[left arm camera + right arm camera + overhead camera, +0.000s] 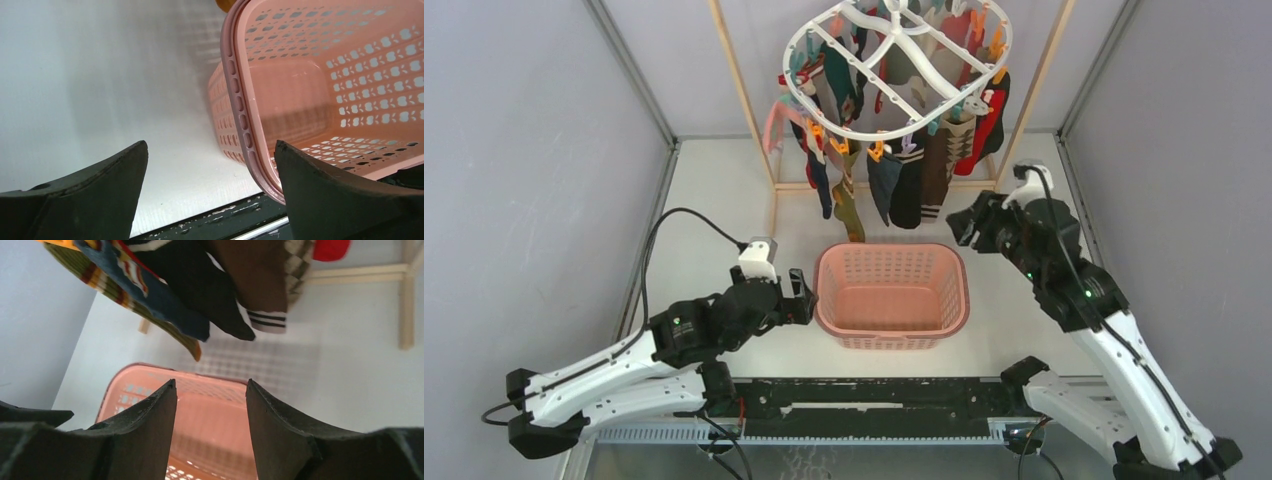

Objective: Remove the socks clipped to the hanger
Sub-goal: Move the bin to the center of the board, then remove the sock from the hanger.

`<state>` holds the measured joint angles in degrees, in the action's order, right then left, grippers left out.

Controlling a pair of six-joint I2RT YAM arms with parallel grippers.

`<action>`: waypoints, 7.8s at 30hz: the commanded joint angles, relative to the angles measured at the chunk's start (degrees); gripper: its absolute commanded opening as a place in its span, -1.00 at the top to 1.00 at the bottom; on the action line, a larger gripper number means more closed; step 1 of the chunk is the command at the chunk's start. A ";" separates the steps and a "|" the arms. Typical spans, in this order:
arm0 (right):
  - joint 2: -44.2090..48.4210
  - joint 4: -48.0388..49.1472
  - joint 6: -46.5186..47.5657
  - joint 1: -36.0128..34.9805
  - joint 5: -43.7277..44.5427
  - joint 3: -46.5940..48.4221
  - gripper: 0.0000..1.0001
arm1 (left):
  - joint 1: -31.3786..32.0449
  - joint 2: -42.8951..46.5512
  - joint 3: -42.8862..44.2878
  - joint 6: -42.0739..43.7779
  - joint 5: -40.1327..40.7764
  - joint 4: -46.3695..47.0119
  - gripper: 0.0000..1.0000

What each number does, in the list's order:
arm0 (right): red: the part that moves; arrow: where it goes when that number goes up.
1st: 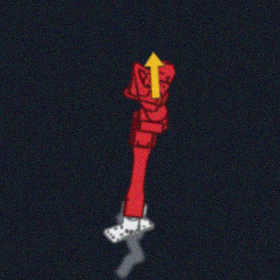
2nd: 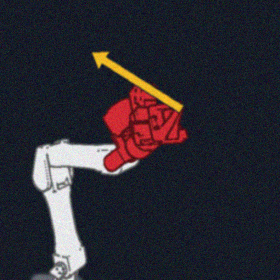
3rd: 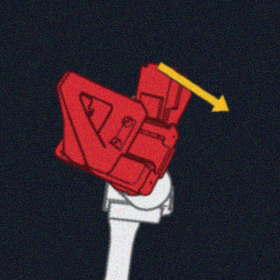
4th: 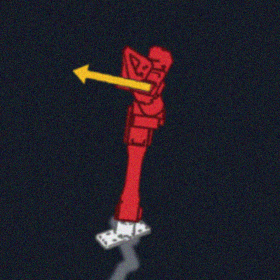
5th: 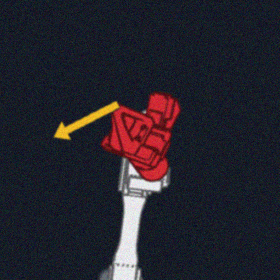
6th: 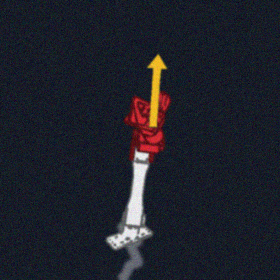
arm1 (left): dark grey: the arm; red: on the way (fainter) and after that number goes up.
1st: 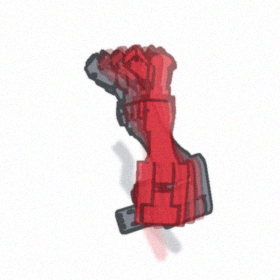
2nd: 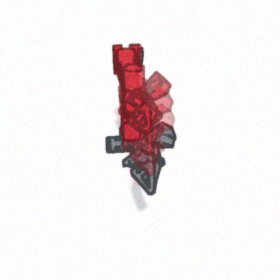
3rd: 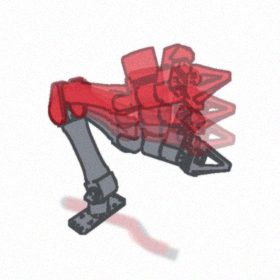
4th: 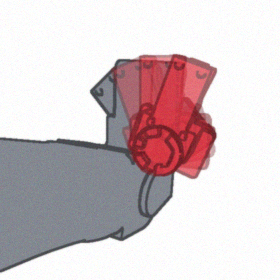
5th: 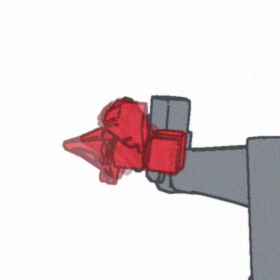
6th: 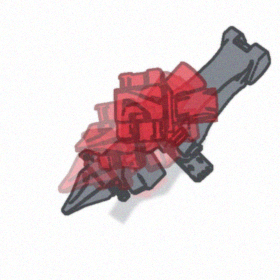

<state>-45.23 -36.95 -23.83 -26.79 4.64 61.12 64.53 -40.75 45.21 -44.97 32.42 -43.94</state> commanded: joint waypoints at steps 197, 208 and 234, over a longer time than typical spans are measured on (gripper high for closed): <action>-38.70 30.79 18.48 -27.84 20.05 29.11 -0.15 | 4.25 -9.12 2.87 24.48 8.62 33.33 1.00; -41.39 32.12 17.47 -26.54 19.87 30.84 -0.17 | 4.20 -8.04 2.10 24.48 8.53 32.99 1.00; -44.13 36.37 14.87 -24.02 19.22 30.55 -0.09 | 4.20 -5.75 0.76 24.85 9.22 31.99 1.00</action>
<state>-89.54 -2.79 -7.81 -51.18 23.90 89.45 68.97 -47.55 46.30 -20.51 41.41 -12.75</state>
